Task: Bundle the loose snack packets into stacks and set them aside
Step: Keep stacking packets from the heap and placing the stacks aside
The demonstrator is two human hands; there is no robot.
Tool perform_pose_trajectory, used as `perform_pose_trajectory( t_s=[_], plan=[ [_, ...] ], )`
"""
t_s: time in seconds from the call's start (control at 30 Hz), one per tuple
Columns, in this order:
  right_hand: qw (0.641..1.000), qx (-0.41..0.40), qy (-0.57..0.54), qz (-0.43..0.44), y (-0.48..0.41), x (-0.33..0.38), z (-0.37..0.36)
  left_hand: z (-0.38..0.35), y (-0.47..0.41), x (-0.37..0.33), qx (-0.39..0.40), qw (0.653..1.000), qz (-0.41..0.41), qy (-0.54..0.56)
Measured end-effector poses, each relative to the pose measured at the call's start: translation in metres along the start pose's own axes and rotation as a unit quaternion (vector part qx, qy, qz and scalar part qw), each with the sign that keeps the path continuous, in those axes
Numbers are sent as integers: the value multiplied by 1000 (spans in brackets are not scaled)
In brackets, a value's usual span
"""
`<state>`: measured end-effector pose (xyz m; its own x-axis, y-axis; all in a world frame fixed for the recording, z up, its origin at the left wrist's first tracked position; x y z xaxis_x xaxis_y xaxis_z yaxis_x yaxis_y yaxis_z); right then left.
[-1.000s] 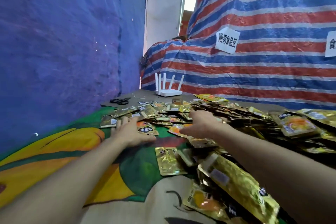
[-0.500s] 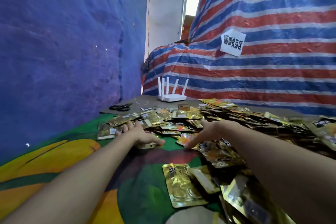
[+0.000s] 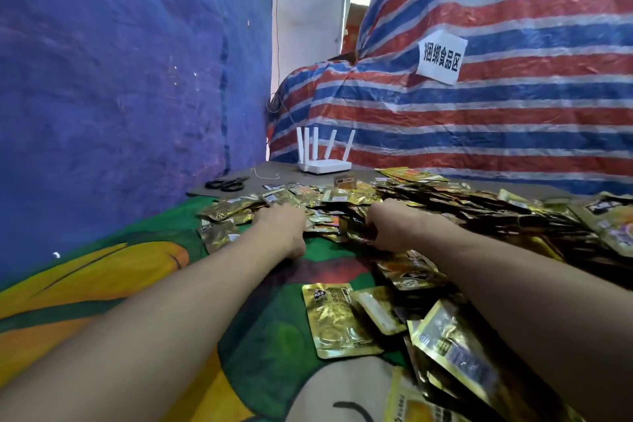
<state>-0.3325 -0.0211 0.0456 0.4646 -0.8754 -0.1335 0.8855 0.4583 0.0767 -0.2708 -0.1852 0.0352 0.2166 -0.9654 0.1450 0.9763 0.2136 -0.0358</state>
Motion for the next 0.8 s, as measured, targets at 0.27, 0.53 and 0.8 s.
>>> perform_pose_trajectory(
  t_s=[0.27, 0.53, 0.8],
  plan=[
    [987, 87, -132, -3, 11, -5, -9, -6, 15, 30, 41, 994, 37, 95],
    [999, 37, 24, -7, 15, 18, 9, -4, 31, 23, -20, 999, -22, 41],
    [997, -35, -73, -7, 36, 17, 27, 4, 52, 38, -124, 982, 6, 141]
  ],
)
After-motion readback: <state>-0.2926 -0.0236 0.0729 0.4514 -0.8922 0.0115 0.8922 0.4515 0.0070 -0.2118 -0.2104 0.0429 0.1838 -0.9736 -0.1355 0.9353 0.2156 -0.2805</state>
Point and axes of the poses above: each hand's wrist, its own y-axis away from the middle knuckle, its own z-axis out of the back of the hand, x = y × z, the point moved 6 cm from there along -y, towards the middle knuckle, and after that the axes turned 11 degrees about x, right-handed, at the moved point
